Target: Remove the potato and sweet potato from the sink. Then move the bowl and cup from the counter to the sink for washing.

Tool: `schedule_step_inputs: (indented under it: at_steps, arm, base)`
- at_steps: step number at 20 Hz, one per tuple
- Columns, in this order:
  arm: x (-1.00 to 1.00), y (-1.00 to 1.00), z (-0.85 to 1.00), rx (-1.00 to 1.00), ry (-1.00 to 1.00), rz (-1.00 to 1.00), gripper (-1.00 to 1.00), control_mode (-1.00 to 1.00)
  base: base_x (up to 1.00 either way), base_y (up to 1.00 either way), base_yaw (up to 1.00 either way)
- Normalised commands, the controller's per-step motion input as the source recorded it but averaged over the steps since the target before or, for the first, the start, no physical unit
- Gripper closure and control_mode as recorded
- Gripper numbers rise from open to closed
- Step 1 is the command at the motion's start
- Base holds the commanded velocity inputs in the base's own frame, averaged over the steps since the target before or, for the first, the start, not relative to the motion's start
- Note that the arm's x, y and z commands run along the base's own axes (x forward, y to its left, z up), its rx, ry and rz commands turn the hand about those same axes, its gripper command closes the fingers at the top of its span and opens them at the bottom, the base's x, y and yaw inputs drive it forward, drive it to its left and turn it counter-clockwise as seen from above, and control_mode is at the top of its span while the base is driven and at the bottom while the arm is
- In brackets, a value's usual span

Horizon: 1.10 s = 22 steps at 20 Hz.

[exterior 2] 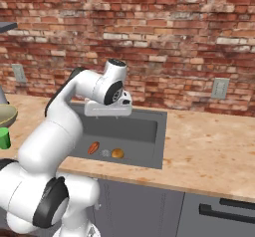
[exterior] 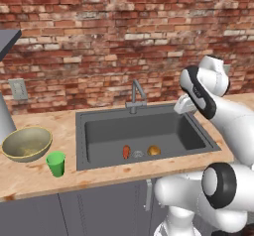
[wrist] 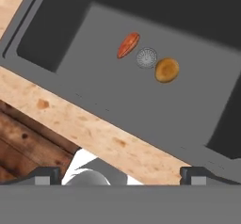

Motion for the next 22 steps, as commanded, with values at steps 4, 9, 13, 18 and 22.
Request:
schedule_step_inputs:
  at_steps: [4,9,13,18,22]
  arm:
    - [0.10,0.00,-0.12,0.05,0.08,0.06,-1.00,-1.00]
    - [0.13,0.00,-0.11,0.03,0.11,0.06,-1.00,-1.00]
    - [0.13,0.00,-0.11,0.03,0.13,0.05,-1.00,-1.00]
    - [0.15,0.00,-0.14,0.01,0.09,0.01,-1.00,-1.00]
    - [0.08,0.00,-0.20,0.00,0.00,0.00,-1.00,-1.00]
  base:
    - [0.00,0.00,0.00]
    - [0.00,0.00,0.00]
    - [0.00,0.00,0.00]
    - [0.00,0.00,0.00]
    - [0.00,0.00,0.00]
